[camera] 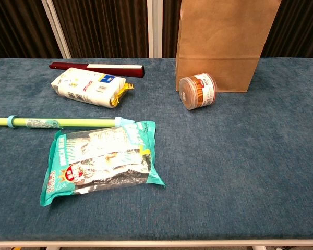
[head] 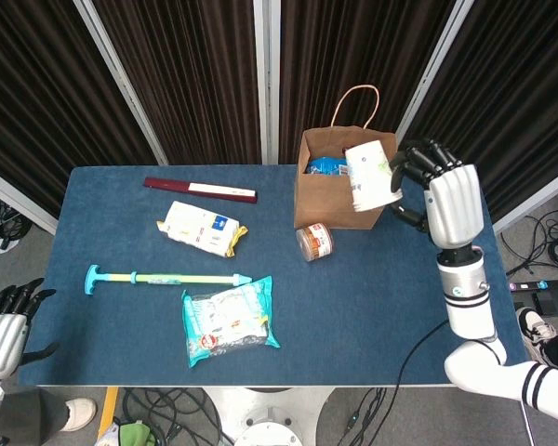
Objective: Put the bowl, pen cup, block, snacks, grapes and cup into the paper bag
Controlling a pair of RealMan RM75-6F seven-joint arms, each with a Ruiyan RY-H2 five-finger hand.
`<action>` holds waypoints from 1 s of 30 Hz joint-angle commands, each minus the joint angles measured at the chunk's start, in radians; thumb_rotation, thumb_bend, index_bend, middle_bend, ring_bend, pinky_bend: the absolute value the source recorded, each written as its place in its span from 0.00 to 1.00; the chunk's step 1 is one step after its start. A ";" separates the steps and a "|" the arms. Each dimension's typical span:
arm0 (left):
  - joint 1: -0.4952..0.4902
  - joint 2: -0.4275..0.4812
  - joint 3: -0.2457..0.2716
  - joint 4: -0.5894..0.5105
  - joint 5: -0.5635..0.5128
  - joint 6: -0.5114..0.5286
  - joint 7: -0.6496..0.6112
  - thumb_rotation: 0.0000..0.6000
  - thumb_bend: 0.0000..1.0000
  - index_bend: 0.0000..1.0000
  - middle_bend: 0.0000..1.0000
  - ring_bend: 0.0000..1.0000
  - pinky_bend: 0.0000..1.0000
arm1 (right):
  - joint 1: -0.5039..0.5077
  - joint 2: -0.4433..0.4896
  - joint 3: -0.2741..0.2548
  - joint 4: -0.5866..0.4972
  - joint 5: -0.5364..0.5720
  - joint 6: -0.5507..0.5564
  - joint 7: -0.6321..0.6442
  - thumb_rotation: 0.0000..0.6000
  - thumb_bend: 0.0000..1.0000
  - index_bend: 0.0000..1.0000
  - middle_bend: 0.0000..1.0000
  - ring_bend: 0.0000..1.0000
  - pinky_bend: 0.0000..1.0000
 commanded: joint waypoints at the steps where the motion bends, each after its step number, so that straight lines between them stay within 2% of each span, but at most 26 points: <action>1: -0.001 -0.001 -0.001 -0.001 -0.002 -0.003 0.000 1.00 0.00 0.27 0.20 0.15 0.11 | 0.039 0.040 0.067 0.045 0.152 -0.109 -0.027 1.00 0.54 0.68 0.48 0.29 0.48; 7: -0.001 0.000 -0.001 -0.002 -0.009 -0.008 0.001 1.00 0.00 0.27 0.20 0.15 0.11 | 0.104 0.020 0.093 0.164 0.329 -0.262 -0.064 1.00 0.54 0.68 0.48 0.29 0.47; 13: -0.001 0.000 -0.003 -0.004 -0.016 -0.013 0.005 1.00 0.00 0.27 0.20 0.15 0.11 | 0.179 -0.033 0.073 0.276 0.451 -0.388 -0.141 1.00 0.54 0.65 0.48 0.28 0.44; 18: -0.001 0.003 -0.002 -0.008 -0.021 -0.016 0.008 1.00 0.00 0.27 0.20 0.15 0.11 | 0.234 -0.093 0.057 0.363 0.511 -0.442 -0.188 1.00 0.53 0.60 0.47 0.27 0.42; 21: -0.001 0.002 -0.002 -0.008 -0.024 -0.018 0.009 1.00 0.00 0.27 0.20 0.15 0.11 | 0.260 -0.119 0.042 0.398 0.552 -0.476 -0.227 1.00 0.46 0.47 0.42 0.22 0.38; 26: -0.001 0.001 -0.002 -0.006 -0.024 -0.020 0.010 1.00 0.00 0.27 0.20 0.15 0.11 | 0.283 -0.138 0.034 0.415 0.596 -0.499 -0.258 1.00 0.19 0.13 0.25 0.10 0.29; 28: -0.001 0.000 -0.003 -0.005 -0.025 -0.019 0.009 1.00 0.00 0.27 0.20 0.15 0.11 | 0.285 -0.135 0.033 0.408 0.604 -0.496 -0.264 1.00 0.12 0.04 0.20 0.06 0.26; 30: 0.001 0.000 -0.003 -0.004 -0.025 -0.016 0.009 1.00 0.00 0.27 0.20 0.15 0.11 | 0.281 -0.129 0.034 0.396 0.602 -0.485 -0.260 1.00 0.08 0.00 0.17 0.04 0.24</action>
